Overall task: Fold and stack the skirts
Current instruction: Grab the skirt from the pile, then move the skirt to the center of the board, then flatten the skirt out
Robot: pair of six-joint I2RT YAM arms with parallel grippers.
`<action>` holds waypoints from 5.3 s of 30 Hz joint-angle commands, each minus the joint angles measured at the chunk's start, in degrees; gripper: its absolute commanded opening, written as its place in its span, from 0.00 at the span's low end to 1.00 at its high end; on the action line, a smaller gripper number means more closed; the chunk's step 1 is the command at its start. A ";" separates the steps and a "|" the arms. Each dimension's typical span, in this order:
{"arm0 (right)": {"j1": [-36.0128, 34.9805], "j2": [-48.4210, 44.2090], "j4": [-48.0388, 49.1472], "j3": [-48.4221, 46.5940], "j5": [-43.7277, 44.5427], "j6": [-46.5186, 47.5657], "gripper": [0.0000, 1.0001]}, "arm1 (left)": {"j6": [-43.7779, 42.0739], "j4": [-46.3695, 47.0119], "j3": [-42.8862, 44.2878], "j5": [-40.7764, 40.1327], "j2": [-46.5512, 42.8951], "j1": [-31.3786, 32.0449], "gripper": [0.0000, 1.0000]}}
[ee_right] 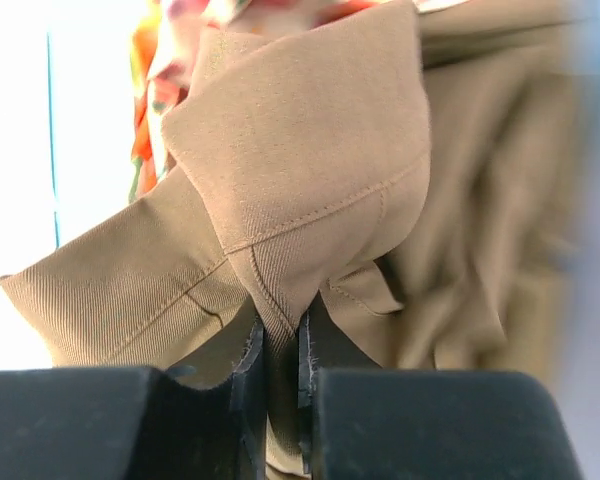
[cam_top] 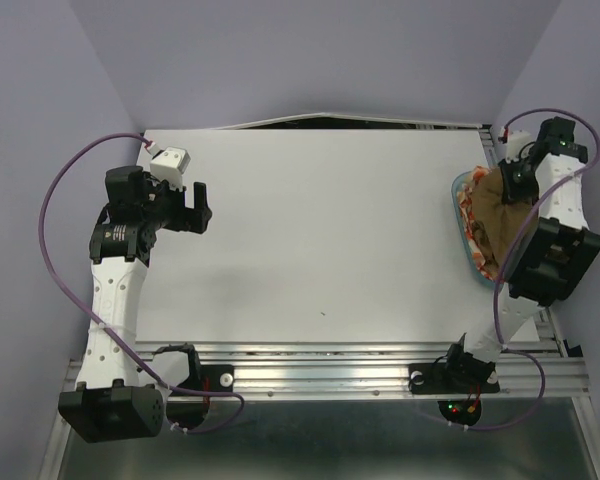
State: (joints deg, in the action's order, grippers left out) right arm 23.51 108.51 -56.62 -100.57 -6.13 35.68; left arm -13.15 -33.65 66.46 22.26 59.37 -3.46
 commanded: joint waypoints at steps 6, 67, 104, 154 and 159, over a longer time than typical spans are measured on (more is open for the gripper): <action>1.72 -14.11 4.58 -18.24 -3.27 -6.94 0.01 | 0.23 2.10 1.31 -0.02 -1.28 -0.05 0.99; -42.05 -25.27 33.69 31.05 -33.06 -32.97 0.87 | -2.16 19.57 -7.31 12.96 14.00 11.29 0.81; -70.89 -19.03 28.86 8.56 -4.22 -12.92 0.01 | -6.52 21.61 -7.13 20.45 9.80 -0.93 0.89; -49.26 -37.76 33.15 33.43 -3.01 -28.12 0.01 | -59.38 23.70 -41.05 6.48 -10.60 37.91 0.91; -48.73 -37.93 33.68 32.72 -4.42 -30.32 0.01 | -49.62 31.45 -40.01 6.12 -6.12 41.69 0.91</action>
State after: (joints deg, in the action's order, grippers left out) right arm -25.56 71.26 -26.87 -64.73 -9.30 8.51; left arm -69.87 -10.55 25.85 28.23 51.31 36.36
